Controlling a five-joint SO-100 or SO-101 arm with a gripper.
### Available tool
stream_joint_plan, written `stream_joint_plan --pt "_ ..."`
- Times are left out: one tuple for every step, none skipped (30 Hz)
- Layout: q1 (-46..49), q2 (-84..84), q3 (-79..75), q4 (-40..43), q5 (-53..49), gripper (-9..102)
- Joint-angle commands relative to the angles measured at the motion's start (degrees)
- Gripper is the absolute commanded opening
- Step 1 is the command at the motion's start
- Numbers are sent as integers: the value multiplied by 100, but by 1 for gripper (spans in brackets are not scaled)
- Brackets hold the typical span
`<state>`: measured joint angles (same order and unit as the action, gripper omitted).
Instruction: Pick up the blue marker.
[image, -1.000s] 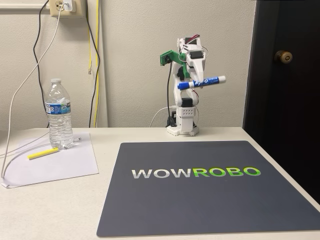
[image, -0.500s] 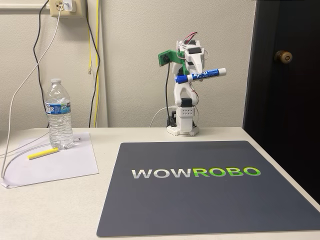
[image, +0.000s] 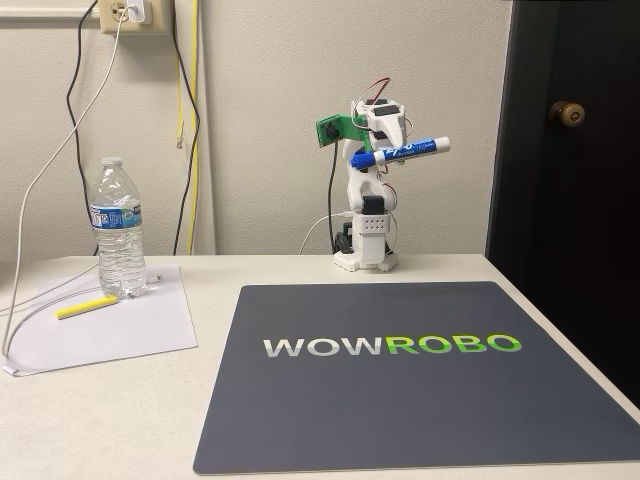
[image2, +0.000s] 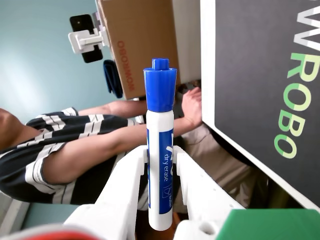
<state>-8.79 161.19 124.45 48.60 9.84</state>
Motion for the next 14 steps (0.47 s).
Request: stream_joint_plan --pt "-70 18 -35 70 -475 2" --pt "-79 18 -18 97 -598 2" --pt "-105 18 0 97 -738 2" --pt "-132 18 18 88 -826 2" --pt "-141 18 44 53 -861 2" --pt "-149 26 62 44 -888 2" --pt "-158 44 79 35 -905 2" --pt "-158 53 105 9 -905 2" --pt "-167 70 132 0 -905 2" --pt "-176 70 141 0 -914 2" --pt "-176 70 158 0 -923 2" --pt "-185 70 167 -9 -923 2" --pt "-185 70 185 -18 -923 2" --pt "-185 70 193 -18 -923 2"
